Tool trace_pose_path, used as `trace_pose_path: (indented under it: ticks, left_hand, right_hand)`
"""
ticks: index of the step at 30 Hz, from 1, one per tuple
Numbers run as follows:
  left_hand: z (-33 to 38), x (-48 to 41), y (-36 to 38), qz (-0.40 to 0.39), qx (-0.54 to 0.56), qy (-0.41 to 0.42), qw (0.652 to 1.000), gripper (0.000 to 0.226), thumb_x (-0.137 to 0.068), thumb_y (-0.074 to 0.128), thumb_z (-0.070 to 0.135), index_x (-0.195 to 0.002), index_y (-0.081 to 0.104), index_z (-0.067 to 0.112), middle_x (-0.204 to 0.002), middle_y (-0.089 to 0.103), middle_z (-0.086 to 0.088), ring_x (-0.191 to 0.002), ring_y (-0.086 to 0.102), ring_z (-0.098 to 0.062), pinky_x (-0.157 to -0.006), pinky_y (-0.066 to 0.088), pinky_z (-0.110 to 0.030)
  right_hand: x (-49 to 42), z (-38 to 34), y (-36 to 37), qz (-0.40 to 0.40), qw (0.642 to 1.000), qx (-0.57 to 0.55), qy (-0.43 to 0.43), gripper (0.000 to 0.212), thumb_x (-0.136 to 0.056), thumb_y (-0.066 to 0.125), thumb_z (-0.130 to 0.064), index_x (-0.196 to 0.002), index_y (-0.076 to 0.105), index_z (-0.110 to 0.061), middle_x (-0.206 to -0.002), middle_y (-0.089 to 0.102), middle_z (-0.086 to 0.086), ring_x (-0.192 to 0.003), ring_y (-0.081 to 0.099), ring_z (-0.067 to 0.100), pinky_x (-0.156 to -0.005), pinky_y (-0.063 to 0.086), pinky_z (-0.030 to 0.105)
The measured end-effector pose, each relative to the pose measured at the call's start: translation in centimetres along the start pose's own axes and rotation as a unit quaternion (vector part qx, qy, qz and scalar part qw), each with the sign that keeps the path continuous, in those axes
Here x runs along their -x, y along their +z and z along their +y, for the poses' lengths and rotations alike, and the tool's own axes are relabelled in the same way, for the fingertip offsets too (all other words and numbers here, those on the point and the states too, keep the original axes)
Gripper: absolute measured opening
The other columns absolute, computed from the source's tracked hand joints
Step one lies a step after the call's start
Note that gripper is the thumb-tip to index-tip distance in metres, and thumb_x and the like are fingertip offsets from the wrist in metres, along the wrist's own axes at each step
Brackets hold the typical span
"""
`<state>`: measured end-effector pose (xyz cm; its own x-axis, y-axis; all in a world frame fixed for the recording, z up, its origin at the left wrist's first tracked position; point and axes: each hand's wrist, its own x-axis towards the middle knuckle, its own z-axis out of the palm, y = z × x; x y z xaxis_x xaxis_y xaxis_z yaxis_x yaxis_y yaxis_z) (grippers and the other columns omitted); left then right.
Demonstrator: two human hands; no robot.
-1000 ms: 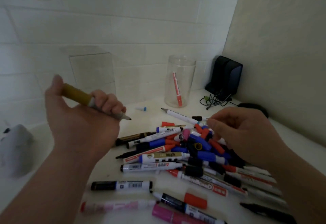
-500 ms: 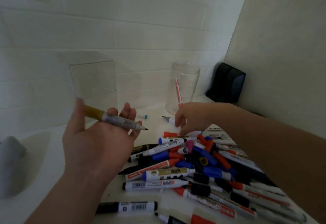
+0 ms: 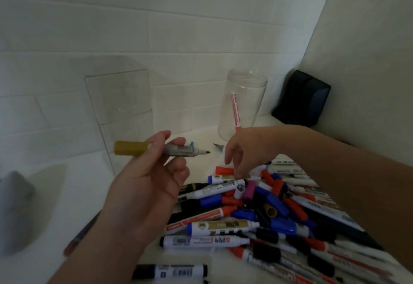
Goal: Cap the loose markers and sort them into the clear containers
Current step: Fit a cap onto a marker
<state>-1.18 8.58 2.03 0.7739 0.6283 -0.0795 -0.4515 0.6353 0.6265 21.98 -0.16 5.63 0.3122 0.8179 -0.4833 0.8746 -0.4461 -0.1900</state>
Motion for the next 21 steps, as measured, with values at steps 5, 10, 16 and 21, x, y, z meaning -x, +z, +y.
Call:
trace_pose_path:
  ticks: [5,10,16,21]
  left_hand:
    - [0.3,0.7,0.1,-0.016,0.06,-0.011,0.998,0.057,-0.091,0.049,0.057,-0.106,0.061,0.003,-0.119,0.069,-0.024,-0.107,0.069,-0.043,-0.091,0.054,-0.05]
    - [0.6,0.8,0.0,-0.032,0.081,0.002,0.996,0.036,-0.098,0.047,0.039,-0.095,0.06,0.005,-0.126,0.066,-0.023,-0.112,0.065,-0.047,-0.095,0.051,-0.052]
    - [1.1,0.3,-0.4,-0.021,0.089,0.052,0.994,0.02,-0.087,0.052,0.025,-0.078,0.062,0.011,-0.117,0.072,-0.014,-0.097,0.073,-0.028,-0.088,0.055,-0.032]
    - [1.3,-0.6,-1.8,-0.043,0.09,0.048,0.994,0.023,-0.094,0.048,0.02,-0.077,0.064,0.017,-0.101,0.069,-0.002,-0.064,0.053,-0.014,-0.065,0.041,-0.023]
  right_hand:
    - [-0.6,-0.1,0.7,0.014,1.0,-0.009,-0.023,0.035,-0.08,0.081,-0.028,-0.113,0.068,-0.026,-0.083,0.074,-0.015,-0.072,0.065,-0.008,-0.071,0.047,0.014]
    - [-0.4,0.5,0.8,0.057,0.997,-0.042,-0.03,0.032,-0.078,0.083,-0.03,-0.106,0.069,-0.027,-0.083,0.072,-0.013,-0.071,0.066,-0.003,-0.071,0.052,0.019]
    - [0.4,1.4,-0.9,0.112,0.988,-0.096,-0.035,0.034,-0.08,0.083,-0.026,-0.11,0.068,-0.023,-0.084,0.075,-0.01,-0.077,0.07,0.003,-0.085,0.057,0.032]
    - [-0.1,1.1,-0.7,0.123,0.988,-0.089,-0.026,0.028,-0.079,0.083,-0.028,-0.104,0.072,-0.023,-0.088,0.074,-0.01,-0.08,0.069,0.003,-0.086,0.055,0.027]
